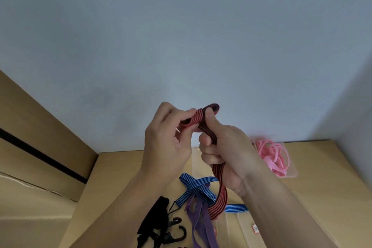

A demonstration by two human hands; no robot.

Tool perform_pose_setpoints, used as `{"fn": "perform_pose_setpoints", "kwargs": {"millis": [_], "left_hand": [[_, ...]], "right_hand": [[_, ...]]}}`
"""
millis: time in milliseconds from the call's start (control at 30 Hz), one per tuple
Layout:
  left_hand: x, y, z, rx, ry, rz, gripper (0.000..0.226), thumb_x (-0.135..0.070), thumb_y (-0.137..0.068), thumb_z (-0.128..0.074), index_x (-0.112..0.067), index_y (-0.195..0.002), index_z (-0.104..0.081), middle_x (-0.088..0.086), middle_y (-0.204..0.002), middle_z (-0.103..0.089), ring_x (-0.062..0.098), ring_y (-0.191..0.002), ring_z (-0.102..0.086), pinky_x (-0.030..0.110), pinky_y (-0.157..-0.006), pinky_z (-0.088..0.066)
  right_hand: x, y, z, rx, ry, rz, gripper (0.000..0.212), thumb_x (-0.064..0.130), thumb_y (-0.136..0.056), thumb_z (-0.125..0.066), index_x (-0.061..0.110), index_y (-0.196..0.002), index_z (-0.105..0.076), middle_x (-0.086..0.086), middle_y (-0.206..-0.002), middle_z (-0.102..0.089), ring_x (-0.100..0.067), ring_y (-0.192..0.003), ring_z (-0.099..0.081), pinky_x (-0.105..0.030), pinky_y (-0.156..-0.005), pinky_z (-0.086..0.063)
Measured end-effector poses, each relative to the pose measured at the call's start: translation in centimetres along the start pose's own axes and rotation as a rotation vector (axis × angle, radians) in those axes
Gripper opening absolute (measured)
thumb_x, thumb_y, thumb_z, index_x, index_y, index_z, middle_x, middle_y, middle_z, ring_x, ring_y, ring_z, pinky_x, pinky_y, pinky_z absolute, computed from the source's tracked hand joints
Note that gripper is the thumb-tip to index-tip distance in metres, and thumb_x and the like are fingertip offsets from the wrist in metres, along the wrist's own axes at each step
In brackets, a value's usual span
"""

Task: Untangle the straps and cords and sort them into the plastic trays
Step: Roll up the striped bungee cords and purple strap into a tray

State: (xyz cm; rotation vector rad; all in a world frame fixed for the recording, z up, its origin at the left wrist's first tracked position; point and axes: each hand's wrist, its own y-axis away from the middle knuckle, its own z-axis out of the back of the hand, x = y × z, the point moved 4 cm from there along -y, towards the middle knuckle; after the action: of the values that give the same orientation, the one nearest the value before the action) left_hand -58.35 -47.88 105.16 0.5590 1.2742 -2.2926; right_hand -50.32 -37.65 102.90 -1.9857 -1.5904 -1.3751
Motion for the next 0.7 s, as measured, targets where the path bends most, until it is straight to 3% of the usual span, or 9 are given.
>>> {"fn": "perform_pose_setpoints", "kwargs": {"millis": [67, 167, 233, 300, 367, 433, 500, 600, 700], "left_hand": [[-0.2, 0.4, -0.1, 0.004, -0.131, -0.188, 0.023, 0.005, -0.087, -0.072, -0.005, -0.107, -0.076, 0.007, -0.096, -0.061, 0.012, -0.082, -0.062, 0.027, -0.066, -0.056], [-0.3, 0.5, -0.1, 0.088, -0.148, -0.307, 0.031, 0.009, -0.086, -0.069, -0.006, -0.111, -0.076, 0.010, -0.105, -0.064, 0.012, -0.088, -0.063, 0.023, -0.076, -0.055], [0.1, 0.3, 0.0, 0.180, 0.011, -0.204, 0.039, 0.009, -0.083, -0.069, -0.011, -0.116, -0.075, 0.007, -0.112, -0.063, 0.014, -0.092, -0.066, 0.027, -0.078, -0.058], [0.8, 0.4, -0.1, 0.257, 0.325, 0.145, 0.044, 0.001, -0.083, -0.069, -0.018, -0.122, -0.071, 0.006, -0.114, -0.064, 0.024, -0.092, -0.070, 0.037, -0.075, -0.062], [1.2, 0.7, -0.2, 0.276, 0.560, 0.468, 0.043, -0.016, -0.082, -0.073, -0.020, -0.124, -0.068, 0.008, -0.106, -0.069, 0.028, -0.083, -0.072, 0.041, -0.074, -0.062], [1.4, 0.7, -0.1, 0.274, 0.618, 0.603, 0.044, -0.033, -0.080, -0.080, -0.018, -0.121, -0.070, 0.011, -0.092, -0.074, 0.028, -0.078, -0.073, 0.042, -0.077, -0.062], [1.2, 0.4, 0.1, 0.269, 0.556, 0.605, 0.044, -0.036, -0.078, -0.086, -0.015, -0.115, -0.072, 0.010, -0.086, -0.074, 0.023, -0.077, -0.073, 0.037, -0.076, -0.062], [1.1, 0.2, 0.1, 0.244, 0.530, 0.567, 0.040, -0.025, -0.074, -0.079, -0.010, -0.111, -0.073, 0.013, -0.084, -0.071, 0.021, -0.076, -0.070, 0.025, -0.070, -0.059], [1.2, 0.0, 0.6, 0.176, 0.422, 0.412, 0.033, -0.017, -0.079, -0.085, -0.014, -0.109, -0.073, 0.012, -0.096, -0.068, 0.024, -0.084, -0.072, 0.031, -0.072, -0.061]], "right_hand": [[0.1, 0.0, 0.1, -0.012, 0.004, -0.025, 0.043, 0.050, -0.093, -0.063, 0.013, -0.072, -0.067, -0.001, -0.057, -0.046, -0.008, -0.044, -0.023, -0.018, -0.037, -0.018], [0.1, -0.3, 0.5, -0.031, -0.001, -0.004, 0.035, 0.039, -0.098, -0.061, 0.014, -0.073, -0.062, -0.002, -0.057, -0.046, -0.009, -0.044, -0.024, -0.018, -0.038, -0.018], [0.1, -0.5, 0.7, -0.010, 0.008, 0.036, 0.032, 0.032, -0.101, -0.057, 0.011, -0.077, -0.060, -0.003, -0.058, -0.046, -0.009, -0.044, -0.023, -0.018, -0.038, -0.018], [0.5, -0.5, 0.6, 0.034, 0.035, 0.105, 0.036, 0.031, -0.103, -0.054, 0.007, -0.076, -0.059, -0.004, -0.058, -0.044, -0.009, -0.043, -0.023, -0.018, -0.038, -0.020], [0.9, -0.5, 0.5, 0.061, 0.101, 0.171, 0.045, 0.031, -0.104, -0.050, 0.004, -0.068, -0.057, -0.004, -0.053, -0.041, -0.009, -0.042, -0.022, -0.019, -0.040, -0.022], [0.9, -0.5, 0.5, 0.070, 0.194, 0.218, 0.050, 0.032, -0.105, -0.049, -0.002, -0.068, -0.055, -0.012, -0.054, -0.039, -0.011, -0.043, -0.023, -0.021, -0.042, -0.022], [0.7, -0.7, 0.4, 0.079, 0.258, 0.248, 0.052, 0.032, -0.105, -0.049, -0.009, -0.074, -0.054, -0.019, -0.066, -0.041, -0.014, -0.046, -0.023, -0.025, -0.044, -0.021], [0.3, -0.7, 0.3, 0.088, 0.296, 0.258, 0.055, 0.032, -0.105, -0.049, -0.017, -0.080, -0.048, -0.022, -0.072, -0.042, -0.015, -0.048, -0.023, -0.026, -0.045, -0.020], [0.4, -0.5, 0.4, 0.086, 0.260, 0.230, 0.048, 0.033, -0.104, -0.051, -0.007, -0.077, -0.057, -0.018, -0.070, -0.045, -0.010, -0.045, -0.026, -0.020, -0.042, -0.024]]}}
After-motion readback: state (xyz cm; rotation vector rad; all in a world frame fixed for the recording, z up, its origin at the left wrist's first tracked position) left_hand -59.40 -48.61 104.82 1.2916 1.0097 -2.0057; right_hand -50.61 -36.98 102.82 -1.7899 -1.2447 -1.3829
